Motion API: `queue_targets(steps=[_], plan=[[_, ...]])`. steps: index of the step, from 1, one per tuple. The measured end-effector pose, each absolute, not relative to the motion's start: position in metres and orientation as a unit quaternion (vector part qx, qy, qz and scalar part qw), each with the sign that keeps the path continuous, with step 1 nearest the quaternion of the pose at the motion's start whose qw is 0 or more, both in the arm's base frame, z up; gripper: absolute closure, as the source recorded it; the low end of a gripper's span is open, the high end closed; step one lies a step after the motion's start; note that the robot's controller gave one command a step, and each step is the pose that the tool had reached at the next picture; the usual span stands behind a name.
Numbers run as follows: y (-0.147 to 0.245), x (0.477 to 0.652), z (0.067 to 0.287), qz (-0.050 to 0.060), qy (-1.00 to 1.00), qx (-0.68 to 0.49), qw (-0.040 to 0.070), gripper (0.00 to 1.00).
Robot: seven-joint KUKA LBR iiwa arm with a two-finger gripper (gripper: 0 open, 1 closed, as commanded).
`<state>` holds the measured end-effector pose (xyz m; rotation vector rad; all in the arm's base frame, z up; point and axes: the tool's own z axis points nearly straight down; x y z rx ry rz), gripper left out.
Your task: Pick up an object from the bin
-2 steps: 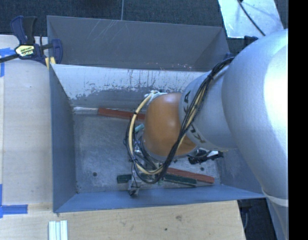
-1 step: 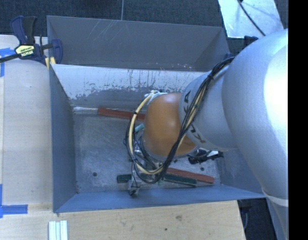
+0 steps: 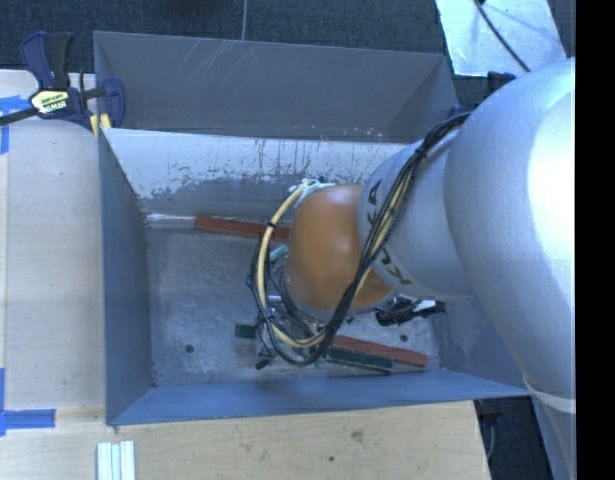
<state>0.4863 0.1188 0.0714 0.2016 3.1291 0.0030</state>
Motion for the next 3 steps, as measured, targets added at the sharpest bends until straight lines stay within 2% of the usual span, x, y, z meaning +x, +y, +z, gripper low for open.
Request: queue_targets(steps=[1,2,3], plan=[[0.118,0.488,0.113,0.001,0.998,0.064,0.003,1.0],[0.118,0.49,0.179,0.001,0.998,0.063,0.004,1.0],[0.118,0.491,0.19,0.001,0.998,0.062,0.003,1.0]])
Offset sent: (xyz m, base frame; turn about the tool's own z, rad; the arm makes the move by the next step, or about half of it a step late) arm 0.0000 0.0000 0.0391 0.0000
